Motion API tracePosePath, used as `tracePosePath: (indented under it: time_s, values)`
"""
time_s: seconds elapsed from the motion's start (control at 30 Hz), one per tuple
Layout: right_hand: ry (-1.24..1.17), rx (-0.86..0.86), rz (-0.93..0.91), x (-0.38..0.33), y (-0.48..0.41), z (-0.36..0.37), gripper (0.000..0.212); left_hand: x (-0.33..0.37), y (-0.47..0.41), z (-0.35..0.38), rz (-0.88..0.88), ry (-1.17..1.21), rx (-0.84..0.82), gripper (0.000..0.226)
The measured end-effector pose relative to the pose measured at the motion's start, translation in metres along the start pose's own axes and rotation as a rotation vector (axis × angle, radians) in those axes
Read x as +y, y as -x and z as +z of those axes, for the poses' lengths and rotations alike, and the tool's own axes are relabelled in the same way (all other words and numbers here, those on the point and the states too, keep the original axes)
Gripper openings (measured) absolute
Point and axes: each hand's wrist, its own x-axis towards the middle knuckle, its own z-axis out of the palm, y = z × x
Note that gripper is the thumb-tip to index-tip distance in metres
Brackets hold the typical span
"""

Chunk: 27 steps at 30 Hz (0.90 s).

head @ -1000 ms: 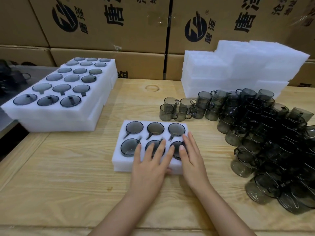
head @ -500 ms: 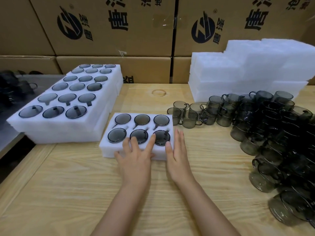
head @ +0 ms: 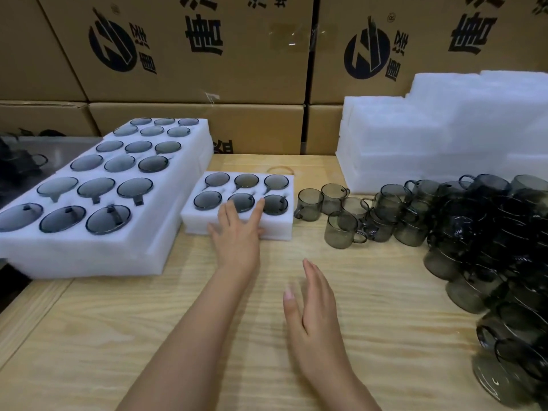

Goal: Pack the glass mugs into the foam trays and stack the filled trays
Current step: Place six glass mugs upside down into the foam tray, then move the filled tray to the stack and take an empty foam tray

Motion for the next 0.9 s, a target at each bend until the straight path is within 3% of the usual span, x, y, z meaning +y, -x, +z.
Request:
tracePosePath:
  time_s: [0.23,0.33,0.47,0.63,0.7,0.8,0.9]
  values:
    - [0.182,-0.087,-0.085,0.003,-0.005,0.005,0.053,0.006,-0.095,0.019,0.018,0.034,-0.053,0.054]
    - [0.326,0.079,-0.175,0.006,-0.012,0.011,0.044,0.001,-0.133,0.025,0.034,0.082,-0.06,0.054]
    - [0.379,0.219,-0.278,0.013,-0.021,0.018,0.073,0.004,-0.173,0.035,0.004,0.083,-0.082,0.055]
    - [0.437,0.315,-0.342,0.022,-0.025,0.028,0.075,0.009,-0.198,0.038,-0.019,0.075,-0.144,0.057]
    - [0.452,0.292,-0.33,0.022,-0.024,0.029,0.074,0.0,-0.205,0.035,0.023,0.099,-0.181,0.058]
    - [0.493,0.273,-0.315,0.023,-0.023,0.029,0.074,0.01,-0.201,0.023,-0.057,0.112,-0.252,0.062]
    - [0.527,0.269,-0.329,0.024,-0.023,0.029,0.074,0.057,-0.189,-0.001,-0.012,0.201,-0.097,0.059]
